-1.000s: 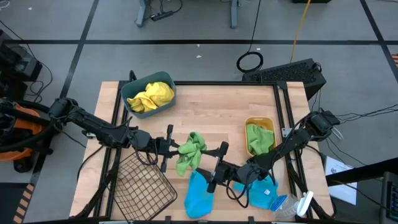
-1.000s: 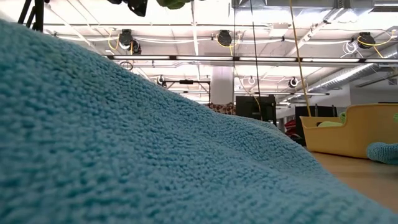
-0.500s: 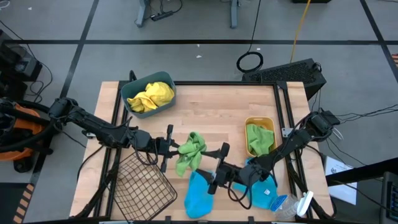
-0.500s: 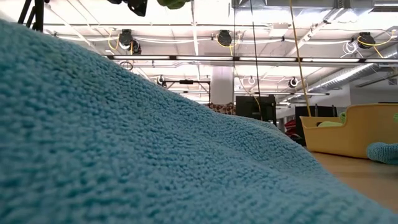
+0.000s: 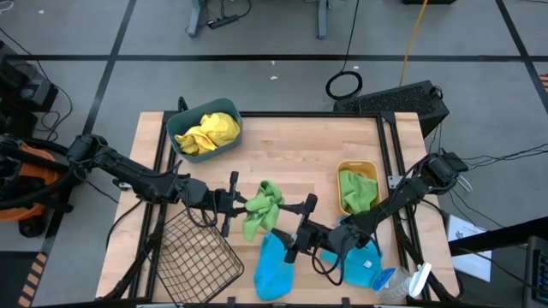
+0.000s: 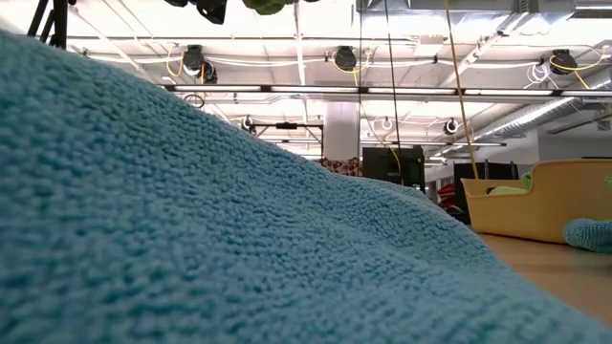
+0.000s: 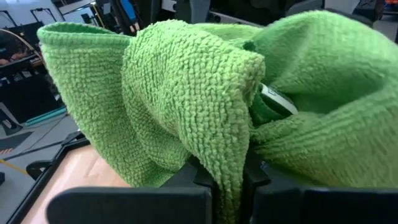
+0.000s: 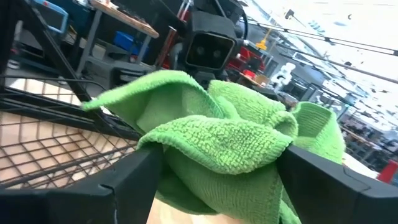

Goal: Sort microfiber towel by color & place in baskets
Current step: Roll upper right green towel

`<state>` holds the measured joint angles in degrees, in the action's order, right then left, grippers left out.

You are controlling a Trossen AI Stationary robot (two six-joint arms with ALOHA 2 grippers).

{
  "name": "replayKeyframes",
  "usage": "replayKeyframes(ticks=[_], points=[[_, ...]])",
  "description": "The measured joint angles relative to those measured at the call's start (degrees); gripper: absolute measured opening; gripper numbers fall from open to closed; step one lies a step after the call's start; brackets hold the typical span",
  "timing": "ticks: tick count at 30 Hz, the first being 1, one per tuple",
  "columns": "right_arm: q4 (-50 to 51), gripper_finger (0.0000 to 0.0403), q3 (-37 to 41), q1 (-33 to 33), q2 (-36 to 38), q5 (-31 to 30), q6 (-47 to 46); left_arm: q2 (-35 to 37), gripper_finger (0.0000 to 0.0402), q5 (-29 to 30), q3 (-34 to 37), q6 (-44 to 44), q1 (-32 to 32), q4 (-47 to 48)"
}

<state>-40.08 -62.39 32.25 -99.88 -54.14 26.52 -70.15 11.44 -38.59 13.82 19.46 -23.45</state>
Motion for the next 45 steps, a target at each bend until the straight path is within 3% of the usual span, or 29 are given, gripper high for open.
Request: replayKeyframes(ticks=[19, 36, 42, 45], points=[[-0.9, 0.0304, 0.0, 1.7, 0.0, -4.5, 5.7, 0.0, 0.002, -0.9, 0.0, -1.5, 0.2, -2.5], [-0.9, 0.0304, 0.0, 0.9, 0.1, -0.3, 2.1, 0.0, 0.002, -0.5, 0.0, 0.5, 0.2, 0.2], [3.1, 0.0304, 0.0, 5.0, 0.1, -11.9, 10.0, 0.0, 0.002, -1.1, 0.0, 0.5, 0.2, 0.1], [9.6, 0.0304, 0.0, 6.9, 0.1, -14.3, 12.0, 0.0, 0.002, -2.5, 0.0, 0.2, 0.2, -0.1]])
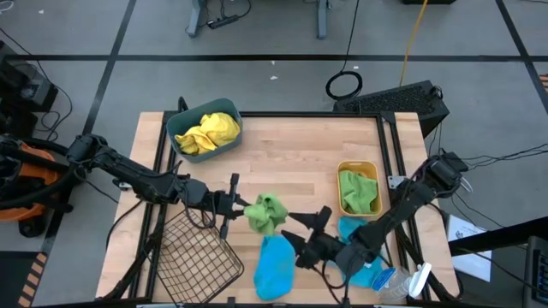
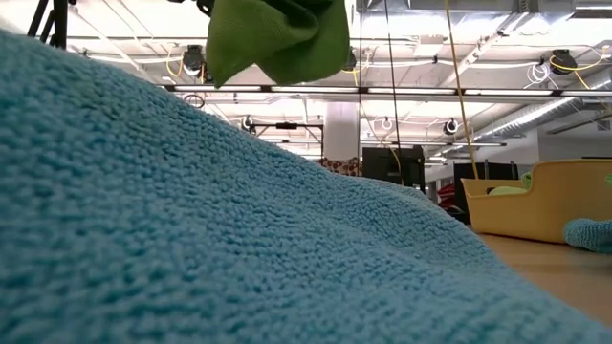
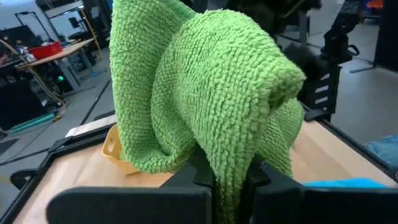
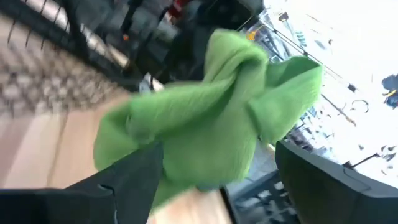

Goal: Sort microfiber towel by color & place in baskets
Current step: Roll upper right green towel

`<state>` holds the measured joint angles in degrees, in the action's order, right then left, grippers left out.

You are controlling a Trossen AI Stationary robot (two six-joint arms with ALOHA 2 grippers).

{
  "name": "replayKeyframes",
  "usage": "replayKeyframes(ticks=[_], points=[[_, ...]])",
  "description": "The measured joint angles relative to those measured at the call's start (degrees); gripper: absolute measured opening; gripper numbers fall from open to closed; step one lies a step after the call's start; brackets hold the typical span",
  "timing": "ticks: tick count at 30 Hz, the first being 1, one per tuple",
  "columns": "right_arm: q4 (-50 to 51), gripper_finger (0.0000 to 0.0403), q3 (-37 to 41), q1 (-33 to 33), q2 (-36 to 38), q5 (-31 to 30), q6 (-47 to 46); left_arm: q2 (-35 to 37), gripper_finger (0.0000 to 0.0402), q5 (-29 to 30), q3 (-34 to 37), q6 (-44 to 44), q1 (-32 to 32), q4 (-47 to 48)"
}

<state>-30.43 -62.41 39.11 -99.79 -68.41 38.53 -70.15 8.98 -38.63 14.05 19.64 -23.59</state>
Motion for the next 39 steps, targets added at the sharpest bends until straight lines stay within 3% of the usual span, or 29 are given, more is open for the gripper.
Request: replayKeyframes(ticks=[7, 16, 23, 31, 36, 39], points=[[13.9, 0.0304, 0.0, -0.5, 0.0, -1.0, -0.9, 0.0, 0.002, -1.7, 0.0, -1.5, 0.0, -0.8], [14.4, 0.0292, 0.0, -2.5, -0.1, 5.5, -3.3, 0.0, 0.002, -3.2, 0.0, -3.5, 0.0, -2.1], [14.5, 0.0258, 0.0, -1.5, -0.1, 5.6, -2.1, 0.7, 0.002, -6.2, 0.0, -4.7, 0.0, -1.1], [13.3, 0.0285, 0.0, 3.3, -0.7, 6.1, 6.6, 1.7, 0.002, -14.2, 0.0, -7.8, 0.0, -0.9], [11.1, 0.0299, 0.0, 3.3, -0.7, 14.2, 16.2, 1.7, 0.002, -15.6, 0.0, -9.3, -0.3, -1.3], [11.5, 0.0299, 0.0, 2.8, -0.7, 15.4, 22.2, 1.7, 0.002, -15.6, 0.0, -10.8, -0.6, -1.7]])
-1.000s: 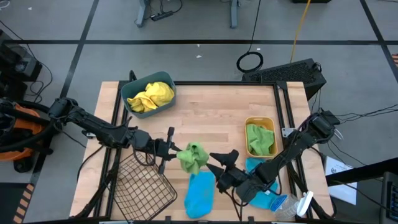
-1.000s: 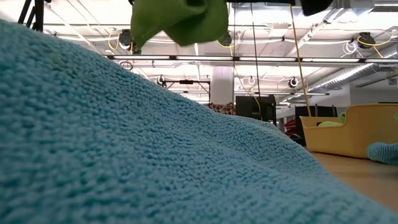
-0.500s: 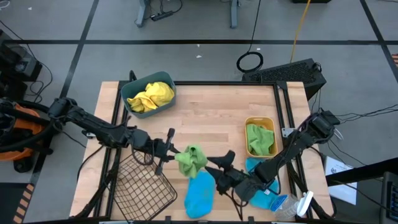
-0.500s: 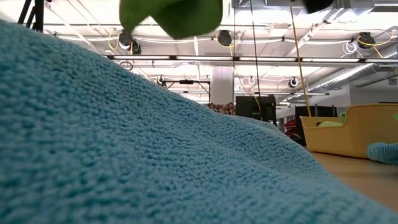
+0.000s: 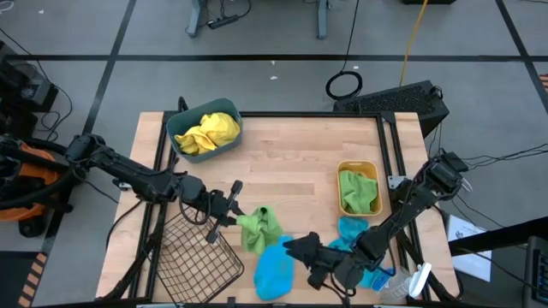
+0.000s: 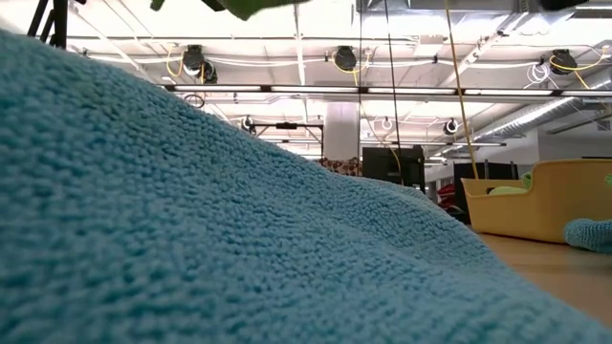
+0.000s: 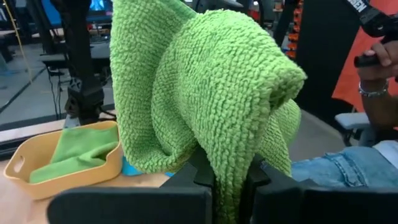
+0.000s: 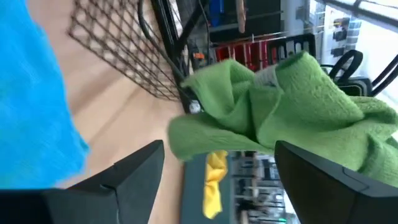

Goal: Sort microfiber towel by color & place in baskets
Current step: Roll upper right green towel

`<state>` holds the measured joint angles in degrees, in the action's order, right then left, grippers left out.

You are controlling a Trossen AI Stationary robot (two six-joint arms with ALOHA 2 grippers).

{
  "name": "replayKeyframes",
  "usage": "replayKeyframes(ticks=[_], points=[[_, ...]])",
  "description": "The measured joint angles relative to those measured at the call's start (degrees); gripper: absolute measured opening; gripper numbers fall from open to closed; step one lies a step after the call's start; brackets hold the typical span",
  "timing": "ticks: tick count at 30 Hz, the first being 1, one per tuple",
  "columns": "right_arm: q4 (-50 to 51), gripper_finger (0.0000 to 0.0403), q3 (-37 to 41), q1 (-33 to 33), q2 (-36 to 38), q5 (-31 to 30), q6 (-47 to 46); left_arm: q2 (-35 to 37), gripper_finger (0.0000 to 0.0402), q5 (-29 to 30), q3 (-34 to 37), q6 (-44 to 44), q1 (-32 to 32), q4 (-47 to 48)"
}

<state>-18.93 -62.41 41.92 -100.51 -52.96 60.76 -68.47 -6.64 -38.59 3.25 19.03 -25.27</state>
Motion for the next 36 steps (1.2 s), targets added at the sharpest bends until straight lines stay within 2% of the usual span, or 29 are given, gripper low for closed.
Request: replayKeyframes(ticks=[6, 12, 21, 36], points=[[-3.6, 0.0299, 0.0, -1.9, 0.0, 1.2, 9.1, -0.2, 0.002, -0.1, 0.0, -1.3, 0.1, 0.0], [-2.5, 0.0299, 0.0, -3.3, 0.0, 3.8, 12.3, -0.3, 0.002, -2.0, 0.0, -1.5, 0.1, 0.2], [-2.9, 0.0282, 0.0, -3.3, 0.0, 3.5, 23.5, -0.3, 0.002, -2.1, 0.0, -1.5, 0.1, 0.3], [-13.2, 0.0257, 0.0, -5.0, -5.8, 5.0, 31.9, -2.1, 0.002, -0.8, 0.0, -4.2, -2.6, 0.1]])
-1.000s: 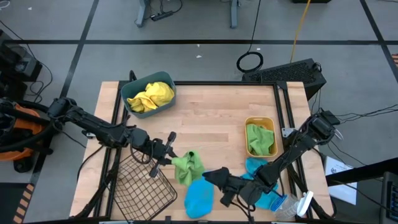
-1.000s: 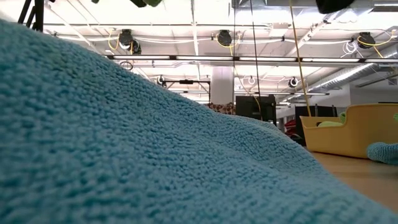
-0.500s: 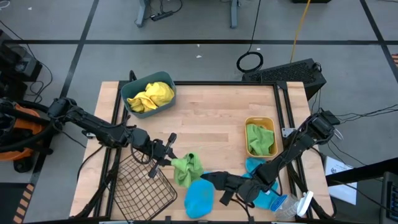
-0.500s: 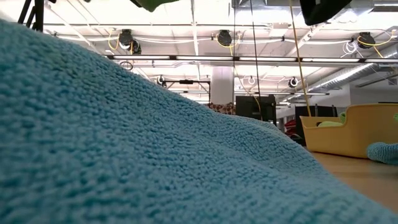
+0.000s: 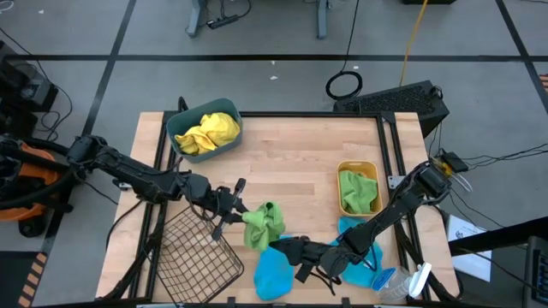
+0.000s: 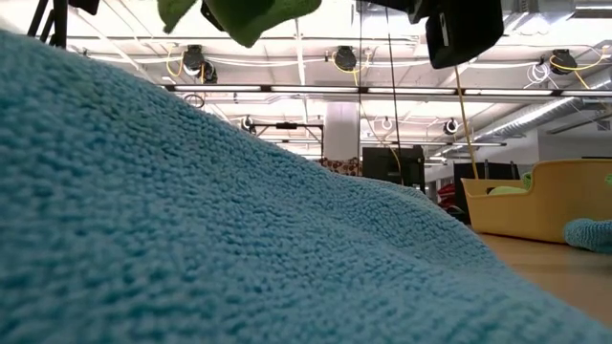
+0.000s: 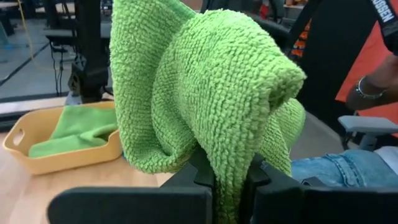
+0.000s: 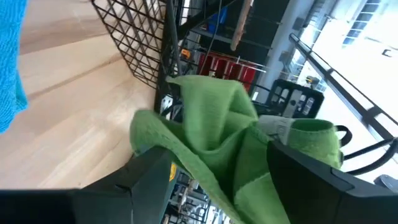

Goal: Sort microfiber towel by color & place in baskets
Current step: Roll upper right green towel

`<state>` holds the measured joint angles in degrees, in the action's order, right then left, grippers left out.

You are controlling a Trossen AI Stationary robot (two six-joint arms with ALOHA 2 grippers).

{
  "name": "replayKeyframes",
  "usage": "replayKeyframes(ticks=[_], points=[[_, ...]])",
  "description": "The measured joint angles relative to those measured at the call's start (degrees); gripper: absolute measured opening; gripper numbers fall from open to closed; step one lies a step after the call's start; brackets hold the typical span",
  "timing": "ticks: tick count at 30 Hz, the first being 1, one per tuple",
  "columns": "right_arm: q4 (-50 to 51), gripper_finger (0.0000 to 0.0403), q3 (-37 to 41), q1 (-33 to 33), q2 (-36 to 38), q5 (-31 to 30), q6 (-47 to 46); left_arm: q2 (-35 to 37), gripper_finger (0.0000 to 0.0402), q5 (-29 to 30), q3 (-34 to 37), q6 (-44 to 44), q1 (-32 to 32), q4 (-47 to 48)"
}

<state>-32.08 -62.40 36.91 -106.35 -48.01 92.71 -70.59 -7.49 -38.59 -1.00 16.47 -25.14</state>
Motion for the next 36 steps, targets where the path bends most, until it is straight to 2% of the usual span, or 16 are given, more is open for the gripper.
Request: replayKeyframes(ticks=[5, 8, 15, 20, 25, 36], points=[[-2.0, 0.0231, 0.0, -0.1, -0.1, -0.1, -1.3, -0.2, 0.002, 0.0, 0.0, 0.0, -0.3, -0.1], [-3.8, 0.0202, 0.0, -0.1, -0.1, -0.2, -6.0, -0.2, 0.002, 0.0, 0.0, 0.0, -0.8, -0.1], [-4.0, 0.0085, 0.0, 0.0, -0.1, 0.0, -22.5, -0.2, 0.002, 0.2, 0.0, 0.4, -1.5, -0.1], [-5.1, 0.0009, 0.0, 0.2, -0.1, 0.1, -32.2, -0.2, 0.002, 0.6, 0.0, 4.5, -1.5, 0.6], [-9.0, 0.0017, 0.0, 0.3, -0.1, 0.0, -40.1, -0.3, 0.002, 0.9, 0.0, 8.8, -1.5, 2.0], [-12.6, 0.002, 0.0, -0.6, -0.2, -3.0, -54.4, -0.3, 0.002, 2.1, 0.0, 9.4, -1.3, 2.1]])
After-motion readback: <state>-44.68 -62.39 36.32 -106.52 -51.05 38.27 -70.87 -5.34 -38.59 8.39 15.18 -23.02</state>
